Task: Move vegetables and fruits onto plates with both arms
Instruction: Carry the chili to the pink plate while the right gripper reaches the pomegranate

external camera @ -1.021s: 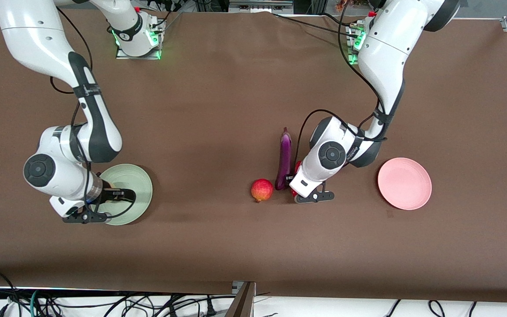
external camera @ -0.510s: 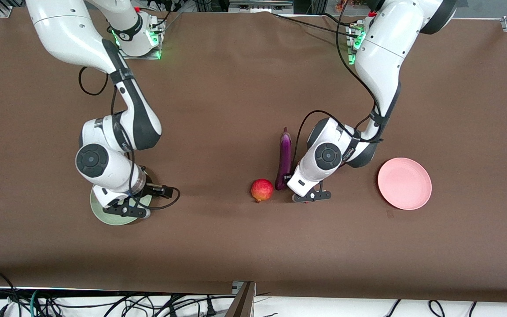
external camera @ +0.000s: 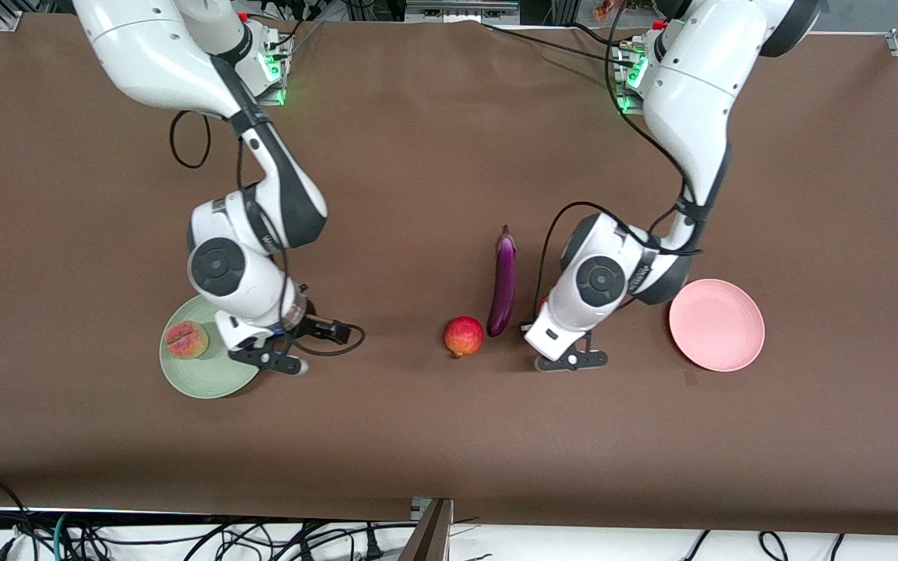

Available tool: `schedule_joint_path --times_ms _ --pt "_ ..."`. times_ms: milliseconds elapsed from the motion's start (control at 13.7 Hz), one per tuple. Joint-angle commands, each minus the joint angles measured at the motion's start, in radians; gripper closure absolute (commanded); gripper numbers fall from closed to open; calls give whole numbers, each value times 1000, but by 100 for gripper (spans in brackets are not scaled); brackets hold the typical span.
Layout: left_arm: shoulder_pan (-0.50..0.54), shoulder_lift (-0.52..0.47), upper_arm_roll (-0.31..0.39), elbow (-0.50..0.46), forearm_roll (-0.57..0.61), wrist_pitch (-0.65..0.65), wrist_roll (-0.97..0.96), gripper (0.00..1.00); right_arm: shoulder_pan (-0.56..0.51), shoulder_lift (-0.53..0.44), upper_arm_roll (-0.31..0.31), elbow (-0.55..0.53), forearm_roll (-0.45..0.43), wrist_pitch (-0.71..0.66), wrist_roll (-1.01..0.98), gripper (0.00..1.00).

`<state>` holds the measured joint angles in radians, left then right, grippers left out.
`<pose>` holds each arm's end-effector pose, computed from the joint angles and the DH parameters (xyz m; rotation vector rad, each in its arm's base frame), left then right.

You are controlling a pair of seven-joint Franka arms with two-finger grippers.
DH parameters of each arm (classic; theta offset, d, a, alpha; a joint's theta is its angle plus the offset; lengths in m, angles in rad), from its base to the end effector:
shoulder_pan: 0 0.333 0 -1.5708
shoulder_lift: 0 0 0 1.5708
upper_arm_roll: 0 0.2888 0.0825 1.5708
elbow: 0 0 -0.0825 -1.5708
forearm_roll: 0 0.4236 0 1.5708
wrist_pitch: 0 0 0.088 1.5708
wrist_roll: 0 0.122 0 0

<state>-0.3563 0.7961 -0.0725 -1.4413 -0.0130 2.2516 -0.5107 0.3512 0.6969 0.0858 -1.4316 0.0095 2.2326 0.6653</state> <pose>0.6739 -0.3009 0.1595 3.0744 0.1726 -0.0211 0.6853 0.3099 0.2367 -3.0071 0.3879 -0.0885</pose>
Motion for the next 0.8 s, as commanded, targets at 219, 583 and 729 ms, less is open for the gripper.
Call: schedule_joint_path --times_ms 219,583,729 --pt "186 -120 5 2 129 -237 279 100 181 113 -8 46 3 252 276 1" --pt "342 -104 5 -14 212 -273 529 100 267 225 -15 131 1 415 457 1" --pt "384 -78 5 -14 232 -265 592 100 281 259 -17 161 0 446 479 1"
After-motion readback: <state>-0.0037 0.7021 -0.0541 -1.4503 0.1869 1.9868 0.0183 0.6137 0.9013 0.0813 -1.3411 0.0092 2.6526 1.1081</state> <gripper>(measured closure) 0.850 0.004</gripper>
